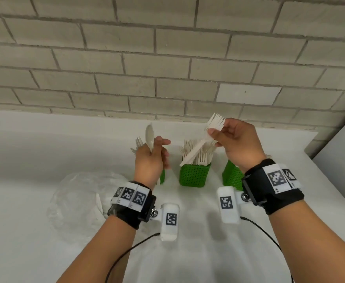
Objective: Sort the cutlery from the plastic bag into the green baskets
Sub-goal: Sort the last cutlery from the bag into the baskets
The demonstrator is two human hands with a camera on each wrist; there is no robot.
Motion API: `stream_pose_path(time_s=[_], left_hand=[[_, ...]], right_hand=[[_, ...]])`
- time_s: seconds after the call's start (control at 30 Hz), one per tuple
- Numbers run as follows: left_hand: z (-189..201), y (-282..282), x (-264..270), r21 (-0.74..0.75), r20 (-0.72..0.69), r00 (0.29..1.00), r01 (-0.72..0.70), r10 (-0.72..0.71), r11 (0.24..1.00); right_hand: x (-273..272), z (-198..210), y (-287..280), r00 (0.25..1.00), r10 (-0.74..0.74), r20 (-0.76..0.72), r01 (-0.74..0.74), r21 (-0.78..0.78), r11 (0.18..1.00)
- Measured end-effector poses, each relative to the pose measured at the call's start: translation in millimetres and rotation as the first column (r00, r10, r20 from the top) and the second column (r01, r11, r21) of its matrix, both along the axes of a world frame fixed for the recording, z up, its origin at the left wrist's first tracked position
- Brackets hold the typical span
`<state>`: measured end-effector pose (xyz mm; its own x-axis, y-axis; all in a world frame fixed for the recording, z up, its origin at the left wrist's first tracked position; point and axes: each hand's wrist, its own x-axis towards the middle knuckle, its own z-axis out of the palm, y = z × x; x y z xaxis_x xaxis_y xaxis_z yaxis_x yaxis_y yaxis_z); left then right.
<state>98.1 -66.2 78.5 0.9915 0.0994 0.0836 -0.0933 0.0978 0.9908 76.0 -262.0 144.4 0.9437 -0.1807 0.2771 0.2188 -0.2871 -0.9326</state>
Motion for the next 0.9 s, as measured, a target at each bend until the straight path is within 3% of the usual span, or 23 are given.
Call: stream_pose_path(time_s=[0.1,0.3,0.57,0.77,0.9], left_hand=[[4,1,11,0.088,0.040,0.999,-0.012,0.008,0.996],[20,-12,22,0.068,0.077,0.995,0.050,-0.055,0.996],[31,-24,50,0.187,0.078,0.946,0.296,-0.314,0.937],[30,-24,64,0.258,0.080,0.939,0.305,-0.335,0.917],[31,-27,73,0.326,0.161,0.925,0.280,-0.345,0.903]], right_hand=[[0,1,-3,0.997,-0.051,0.057,0.056,-0.087,0.995],[10,10,3,0.966,-0.148,0.210,0.150,0.006,0.989],[33,4,28,0.958,-0.079,0.277,0.180,-0.359,0.916],[45,18,32,0.970,0.029,0.240,0.115,-0.565,0.817],[48,21,33,0.954,0.032,0.297,0.142,-0.548,0.825]])
